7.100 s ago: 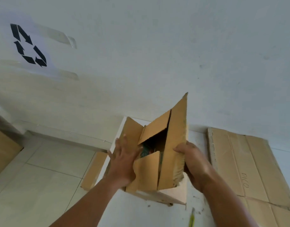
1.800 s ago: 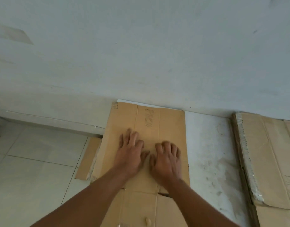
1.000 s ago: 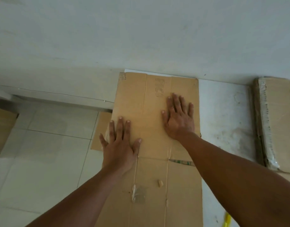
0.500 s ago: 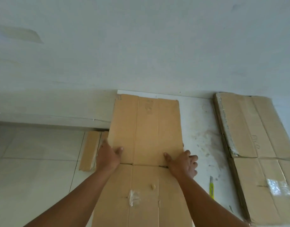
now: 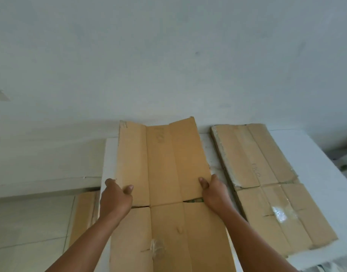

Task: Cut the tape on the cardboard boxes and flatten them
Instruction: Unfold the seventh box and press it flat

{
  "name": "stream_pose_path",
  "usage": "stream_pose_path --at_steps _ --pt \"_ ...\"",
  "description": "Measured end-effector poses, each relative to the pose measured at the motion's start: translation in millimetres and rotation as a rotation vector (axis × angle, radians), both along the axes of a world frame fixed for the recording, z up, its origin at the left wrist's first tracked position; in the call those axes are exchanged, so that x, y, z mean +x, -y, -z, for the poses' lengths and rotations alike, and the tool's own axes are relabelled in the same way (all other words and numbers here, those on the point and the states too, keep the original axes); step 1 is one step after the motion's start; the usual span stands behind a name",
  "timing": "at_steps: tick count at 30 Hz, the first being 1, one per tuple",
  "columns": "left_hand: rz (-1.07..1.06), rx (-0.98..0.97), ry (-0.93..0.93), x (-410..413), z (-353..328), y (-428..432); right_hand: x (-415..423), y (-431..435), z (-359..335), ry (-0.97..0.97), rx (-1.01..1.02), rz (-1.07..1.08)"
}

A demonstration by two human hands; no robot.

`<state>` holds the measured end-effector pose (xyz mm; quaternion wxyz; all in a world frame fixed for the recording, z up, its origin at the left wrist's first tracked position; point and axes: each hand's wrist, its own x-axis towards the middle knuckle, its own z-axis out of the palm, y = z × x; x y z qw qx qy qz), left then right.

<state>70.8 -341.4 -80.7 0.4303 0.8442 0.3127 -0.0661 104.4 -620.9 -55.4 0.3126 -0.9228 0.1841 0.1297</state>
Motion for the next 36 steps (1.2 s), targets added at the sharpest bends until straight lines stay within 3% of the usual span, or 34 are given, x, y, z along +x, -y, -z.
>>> stream_pose_path --at_steps 8,18,25,28,33,36 --pt "0.194 -0.186 0.089 51 -13 151 37 181 -35 0.096 0.004 0.149" --pt "0.147 -0.286 0.021 89 10 344 86 376 7 0.066 0.019 0.206" --pt "0.159 -0.010 -0.116 108 26 391 109 418 46 -0.017 -0.068 0.219" --pt "0.179 -0.035 -0.164 109 28 400 109 417 53 0.000 -0.116 0.199" --pt "0.222 -0.024 -0.204 112 30 410 107 414 59 0.034 0.019 0.212" --pt "0.228 -0.015 -0.220 113 27 411 107 414 60 0.009 -0.056 0.149"
